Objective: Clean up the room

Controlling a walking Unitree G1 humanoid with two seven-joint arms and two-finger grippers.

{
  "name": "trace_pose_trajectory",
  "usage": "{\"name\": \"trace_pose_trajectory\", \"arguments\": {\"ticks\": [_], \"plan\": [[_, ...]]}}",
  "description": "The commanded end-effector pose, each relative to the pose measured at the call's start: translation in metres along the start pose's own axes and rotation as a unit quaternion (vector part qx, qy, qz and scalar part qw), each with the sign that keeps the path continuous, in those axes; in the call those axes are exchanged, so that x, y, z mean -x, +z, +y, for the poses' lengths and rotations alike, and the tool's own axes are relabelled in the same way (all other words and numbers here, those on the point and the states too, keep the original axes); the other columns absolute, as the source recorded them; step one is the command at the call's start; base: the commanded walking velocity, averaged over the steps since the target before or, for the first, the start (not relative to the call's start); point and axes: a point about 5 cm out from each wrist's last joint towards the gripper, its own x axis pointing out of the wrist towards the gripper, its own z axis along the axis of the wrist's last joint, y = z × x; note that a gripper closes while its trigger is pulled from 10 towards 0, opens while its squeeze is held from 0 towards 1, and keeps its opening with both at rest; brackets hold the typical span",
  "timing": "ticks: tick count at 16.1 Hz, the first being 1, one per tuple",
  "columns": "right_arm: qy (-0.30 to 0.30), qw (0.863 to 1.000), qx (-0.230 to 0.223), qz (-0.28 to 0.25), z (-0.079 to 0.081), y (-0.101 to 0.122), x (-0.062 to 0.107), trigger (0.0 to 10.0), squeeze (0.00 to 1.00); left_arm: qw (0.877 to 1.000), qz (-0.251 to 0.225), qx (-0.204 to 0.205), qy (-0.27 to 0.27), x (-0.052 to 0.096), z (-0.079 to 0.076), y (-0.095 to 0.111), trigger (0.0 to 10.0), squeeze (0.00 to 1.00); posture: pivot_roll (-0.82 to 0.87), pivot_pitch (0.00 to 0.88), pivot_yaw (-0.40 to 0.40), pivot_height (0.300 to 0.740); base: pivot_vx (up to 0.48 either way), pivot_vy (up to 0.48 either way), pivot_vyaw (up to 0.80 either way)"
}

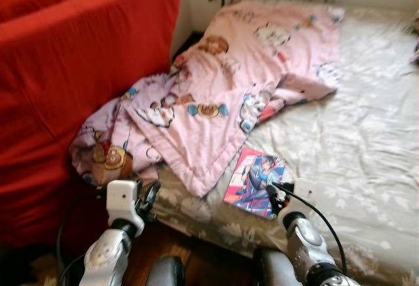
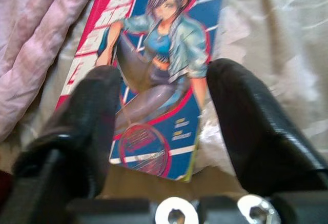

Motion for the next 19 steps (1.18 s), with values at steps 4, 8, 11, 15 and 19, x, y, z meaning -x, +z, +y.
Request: {"name": "trace_pose_trajectory", "arguments": {"ticks": [4, 8, 11, 15, 19], "plan": [[-0.030, 0.999, -0.007, 0.010, -0.006, 0.001, -0.001, 10.0, 0.24, 1.000, 0.009, -0.013, 0.017, 0.017, 0.016, 0.009, 10.0, 0.00, 0.12, 0.239, 0.087, 0.631, 0.000, 0.000, 0.00], [-0.055, 0.998, -0.010, -0.023, -0.020, 0.017, -0.003, 10.0, 0.00, 1.000, 0.014, -0.012, 0.021, 0.023, 0.014, 0.009, 10.0, 0.00, 0.11, 0.242, 0.081, 0.631, 0.000, 0.000, 0.00], [-0.064, 0.998, -0.012, -0.013, -0.028, 0.014, -0.001, 10.0, 0.00, 0.999, 0.024, -0.016, 0.018, 0.027, 0.011, 0.007, 10.0, 0.00, 0.11, 0.237, 0.079, 0.631, 0.000, 0.000, 0.00], [-0.071, 0.997, -0.009, 0.025, -0.030, 0.003, 0.001, 10.0, 0.00, 0.999, 0.027, -0.026, 0.013, 0.029, 0.010, 0.008, 10.0, 0.00, 0.12, 0.240, 0.087, 0.631, 0.000, 0.000, 0.00], [-0.068, 0.997, -0.013, 0.016, -0.025, 0.009, -0.002, 10.0, 0.00, 0.999, 0.032, -0.034, 0.009, 0.032, 0.011, 0.009, 10.0, 0.00, 0.13, 0.243, 0.095, 0.631, 0.000, 0.000, 0.00]]}}
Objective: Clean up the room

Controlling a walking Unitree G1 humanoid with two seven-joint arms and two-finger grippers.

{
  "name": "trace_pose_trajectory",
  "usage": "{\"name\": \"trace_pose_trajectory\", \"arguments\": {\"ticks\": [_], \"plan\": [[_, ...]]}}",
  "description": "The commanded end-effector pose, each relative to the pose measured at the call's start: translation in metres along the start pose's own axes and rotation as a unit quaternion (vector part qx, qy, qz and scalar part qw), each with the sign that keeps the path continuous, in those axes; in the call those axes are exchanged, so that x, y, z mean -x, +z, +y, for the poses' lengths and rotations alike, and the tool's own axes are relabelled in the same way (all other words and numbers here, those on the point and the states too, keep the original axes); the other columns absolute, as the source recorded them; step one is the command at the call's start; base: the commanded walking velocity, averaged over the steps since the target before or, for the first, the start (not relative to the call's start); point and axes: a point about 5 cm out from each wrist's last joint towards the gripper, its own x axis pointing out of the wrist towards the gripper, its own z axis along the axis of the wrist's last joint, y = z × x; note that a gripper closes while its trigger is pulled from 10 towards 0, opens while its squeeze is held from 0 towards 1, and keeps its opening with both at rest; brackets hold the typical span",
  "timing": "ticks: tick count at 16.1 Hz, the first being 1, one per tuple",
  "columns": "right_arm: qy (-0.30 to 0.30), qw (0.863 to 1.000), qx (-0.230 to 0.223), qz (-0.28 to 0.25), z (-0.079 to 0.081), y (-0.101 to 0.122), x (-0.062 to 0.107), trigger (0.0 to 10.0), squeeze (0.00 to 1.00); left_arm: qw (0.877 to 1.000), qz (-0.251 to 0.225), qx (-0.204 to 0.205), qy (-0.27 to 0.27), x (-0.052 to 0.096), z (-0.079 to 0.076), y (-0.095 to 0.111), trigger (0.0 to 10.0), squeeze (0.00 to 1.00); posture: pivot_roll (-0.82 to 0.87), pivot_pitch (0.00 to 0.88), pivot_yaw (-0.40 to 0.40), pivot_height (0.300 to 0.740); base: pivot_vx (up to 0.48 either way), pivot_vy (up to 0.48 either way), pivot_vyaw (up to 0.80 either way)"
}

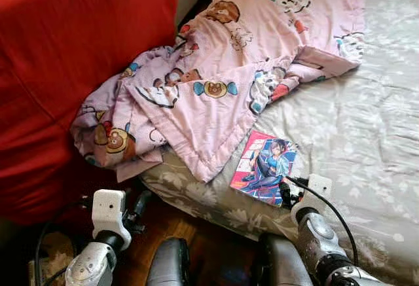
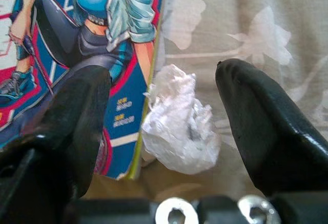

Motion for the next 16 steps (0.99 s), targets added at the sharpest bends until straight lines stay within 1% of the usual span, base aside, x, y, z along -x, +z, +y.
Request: {"name": "trace_pose_trajectory", "arguments": {"ticks": [1, 6, 8, 13, 14, 16], "plan": [[-0.001, 1.000, -0.008, 0.014, 0.002, -0.007, 0.001, 10.0, 0.00, 1.000, 0.018, -0.007, 0.001, 0.005, 0.003, -0.005, 10.0, 0.00, 0.13, 0.244, 0.096, 0.631, 0.000, 0.000, 0.00], [-0.006, 1.000, -0.005, 0.021, 0.001, -0.009, 0.002, 10.0, 0.00, 1.000, 0.021, -0.003, 0.003, 0.007, 0.002, -0.004, 10.0, 0.00, 0.13, 0.256, 0.098, 0.631, 0.000, 0.000, 0.00], [-0.020, 0.999, 0.009, 0.031, -0.003, -0.013, 0.003, 10.0, 0.00, 1.000, 0.017, 0.011, 0.010, 0.007, 0.002, -0.003, 10.0, 0.00, 0.13, 0.255, 0.098, 0.631, 0.000, 0.000, 0.00], [-0.019, 0.999, 0.006, 0.037, -0.002, -0.017, 0.004, 10.0, 0.00, 1.000, 0.016, 0.006, 0.008, 0.006, 0.002, -0.002, 10.0, 0.00, 0.13, 0.253, 0.098, 0.631, 0.000, 0.000, 0.00], [-0.016, 0.999, 0.007, 0.039, -0.002, -0.018, 0.005, 0.0, 0.00, 1.000, 0.018, 0.004, 0.007, 0.007, 0.001, -0.003, 10.0, 0.00, 0.14, 0.254, 0.097, 0.631, 0.000, 0.000, 0.00], [-0.013, 0.999, 0.012, 0.042, -0.001, -0.019, 0.005, 0.0, 0.00, 1.000, 0.019, 0.002, 0.006, 0.008, 0.001, -0.003, 10.0, 0.00, 0.14, 0.255, 0.095, 0.631, 0.000, 0.000, 0.00]]}}
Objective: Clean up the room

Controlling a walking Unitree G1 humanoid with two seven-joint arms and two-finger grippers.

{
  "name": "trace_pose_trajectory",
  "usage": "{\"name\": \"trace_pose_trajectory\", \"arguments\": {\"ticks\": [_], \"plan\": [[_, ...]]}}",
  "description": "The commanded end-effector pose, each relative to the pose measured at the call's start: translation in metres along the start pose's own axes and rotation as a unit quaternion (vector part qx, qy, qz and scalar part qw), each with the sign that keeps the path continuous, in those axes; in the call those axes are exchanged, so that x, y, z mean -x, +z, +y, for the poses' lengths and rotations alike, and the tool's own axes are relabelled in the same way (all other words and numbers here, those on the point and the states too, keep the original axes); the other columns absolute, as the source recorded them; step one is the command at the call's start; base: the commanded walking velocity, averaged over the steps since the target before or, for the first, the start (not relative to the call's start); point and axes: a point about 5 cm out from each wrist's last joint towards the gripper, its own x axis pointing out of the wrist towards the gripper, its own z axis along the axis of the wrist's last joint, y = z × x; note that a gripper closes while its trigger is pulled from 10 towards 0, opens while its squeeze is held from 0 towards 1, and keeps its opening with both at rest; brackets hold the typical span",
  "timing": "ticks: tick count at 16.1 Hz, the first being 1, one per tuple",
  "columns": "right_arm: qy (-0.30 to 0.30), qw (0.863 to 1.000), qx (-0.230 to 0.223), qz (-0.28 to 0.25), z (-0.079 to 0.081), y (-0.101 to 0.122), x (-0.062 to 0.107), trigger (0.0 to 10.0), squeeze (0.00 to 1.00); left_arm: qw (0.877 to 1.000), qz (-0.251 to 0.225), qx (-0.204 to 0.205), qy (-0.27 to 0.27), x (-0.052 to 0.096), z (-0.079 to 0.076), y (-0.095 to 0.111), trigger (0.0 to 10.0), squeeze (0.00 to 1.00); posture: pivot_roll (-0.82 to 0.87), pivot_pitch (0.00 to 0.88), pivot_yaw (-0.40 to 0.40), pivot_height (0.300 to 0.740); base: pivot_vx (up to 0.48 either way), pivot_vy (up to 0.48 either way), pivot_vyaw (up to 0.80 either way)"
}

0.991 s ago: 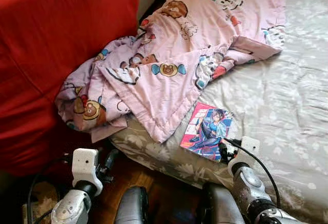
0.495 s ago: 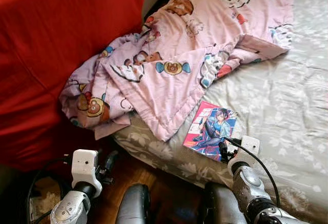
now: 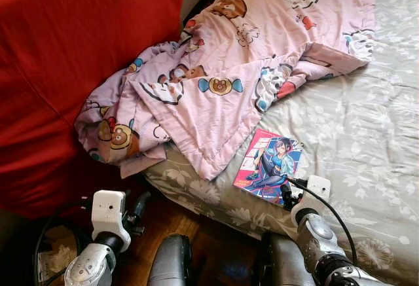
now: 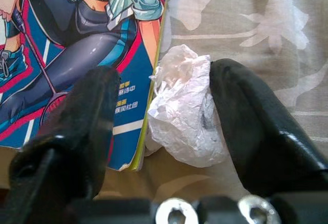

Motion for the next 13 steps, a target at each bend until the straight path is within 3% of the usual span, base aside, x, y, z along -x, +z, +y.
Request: {"name": "trace_pose_trajectory", "arguments": {"ticks": [1, 8, 9, 10, 13], "plan": [[-0.002, 1.000, 0.003, 0.031, -0.0010, -0.0162, 0.0043, 10.0, 0.00, 1.000, 0.006, -0.001, 0.011, 0.0032, 0.0045, -0.0010, 10.0, 0.00, 0.14, 0.255, 0.095, 0.631, 0.000, 0.000, 0.00], [-0.004, 0.999, 0.009, 0.046, -0.0022, -0.0228, 0.0062, 10.0, 0.00, 1.000, 0.003, -0.004, 0.013, 0.0028, 0.0062, 0.0020, 10.0, 0.00, 0.14, 0.261, 0.094, 0.631, 0.000, 0.000, 0.00], [0.000, 0.999, 0.008, 0.043, -0.0005, -0.0223, 0.0062, 4.0, 0.00, 1.000, 0.001, -0.006, 0.013, 0.0025, 0.0073, 0.0032, 10.0, 0.00, 0.14, 0.262, 0.095, 0.631, 0.000, 0.000, 0.00], [0.004, 0.999, 0.005, 0.039, 0.0005, -0.0213, 0.0059, 0.0, 0.00, 1.000, 0.002, -0.006, 0.013, 0.0025, 0.0075, 0.0031, 10.0, 0.00, 0.14, 0.262, 0.096, 0.631, 0.000, 0.000, 0.00], [0.000, 0.999, 0.005, 0.039, -0.0003, -0.0207, 0.0057, 0.0, 0.00, 1.000, 0.003, -0.009, 0.012, 0.0024, 0.0080, 0.0026, 10.0, 0.00, 0.14, 0.262, 0.098, 0.631, 0.000, 0.000, 0.00]]}}
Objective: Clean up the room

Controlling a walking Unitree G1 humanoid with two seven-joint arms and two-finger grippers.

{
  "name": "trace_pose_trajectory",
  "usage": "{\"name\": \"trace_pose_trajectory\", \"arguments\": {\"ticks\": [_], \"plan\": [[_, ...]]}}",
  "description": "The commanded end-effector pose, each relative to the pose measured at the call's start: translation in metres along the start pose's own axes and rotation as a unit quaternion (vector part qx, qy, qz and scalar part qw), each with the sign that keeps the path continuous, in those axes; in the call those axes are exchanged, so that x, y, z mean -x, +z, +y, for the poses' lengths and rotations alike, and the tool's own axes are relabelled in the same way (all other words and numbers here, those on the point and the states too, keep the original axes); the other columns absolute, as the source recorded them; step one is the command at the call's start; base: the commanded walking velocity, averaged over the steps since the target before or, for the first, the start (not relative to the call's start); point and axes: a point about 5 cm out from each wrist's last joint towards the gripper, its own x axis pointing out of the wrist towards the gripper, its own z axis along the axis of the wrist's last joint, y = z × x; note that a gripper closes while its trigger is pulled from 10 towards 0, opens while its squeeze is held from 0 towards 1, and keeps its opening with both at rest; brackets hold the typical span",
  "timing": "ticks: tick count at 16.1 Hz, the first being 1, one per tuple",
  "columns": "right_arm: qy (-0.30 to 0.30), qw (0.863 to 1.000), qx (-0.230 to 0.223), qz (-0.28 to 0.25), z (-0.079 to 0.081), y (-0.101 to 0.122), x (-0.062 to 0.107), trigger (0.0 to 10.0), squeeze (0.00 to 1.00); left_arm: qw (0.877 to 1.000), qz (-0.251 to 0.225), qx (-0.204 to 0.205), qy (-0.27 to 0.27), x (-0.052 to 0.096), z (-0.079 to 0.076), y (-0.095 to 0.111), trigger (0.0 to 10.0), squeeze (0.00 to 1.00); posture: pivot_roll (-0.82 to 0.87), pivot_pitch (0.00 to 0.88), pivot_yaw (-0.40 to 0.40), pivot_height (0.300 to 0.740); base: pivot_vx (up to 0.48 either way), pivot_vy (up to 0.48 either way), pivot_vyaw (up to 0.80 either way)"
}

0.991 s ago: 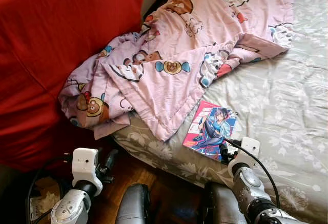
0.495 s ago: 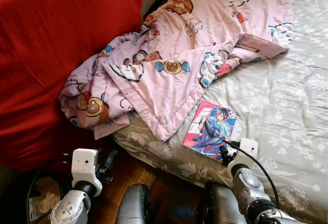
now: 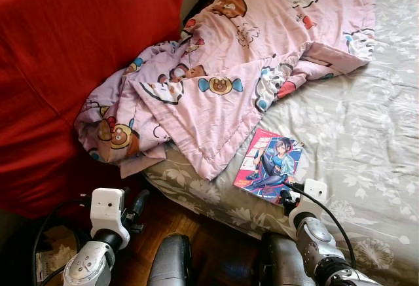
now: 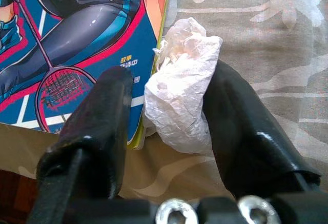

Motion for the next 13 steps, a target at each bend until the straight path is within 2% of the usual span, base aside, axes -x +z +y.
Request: {"name": "trace_pose_trajectory", "arguments": {"ticks": [1, 13], "plan": [[-0.004, 1.000, -0.004, 0.020, -0.0003, -0.0126, 0.0033, 0.0, 0.00, 1.000, 0.011, -0.004, 0.009, 0.0045, 0.0065, -0.0021, 10.0, 0.00, 0.14, 0.262, 0.098, 0.631, 0.000, 0.000, 0.00], [-0.008, 1.000, 0.002, 0.021, -0.0054, -0.0139, 0.0042, 0.0, 0.00, 1.000, 0.010, -0.001, 0.011, -0.0027, 0.0032, -0.0060, 10.0, 0.00, 0.12, 0.236, 0.085, 0.631, 0.000, 0.000, 0.00]]}}
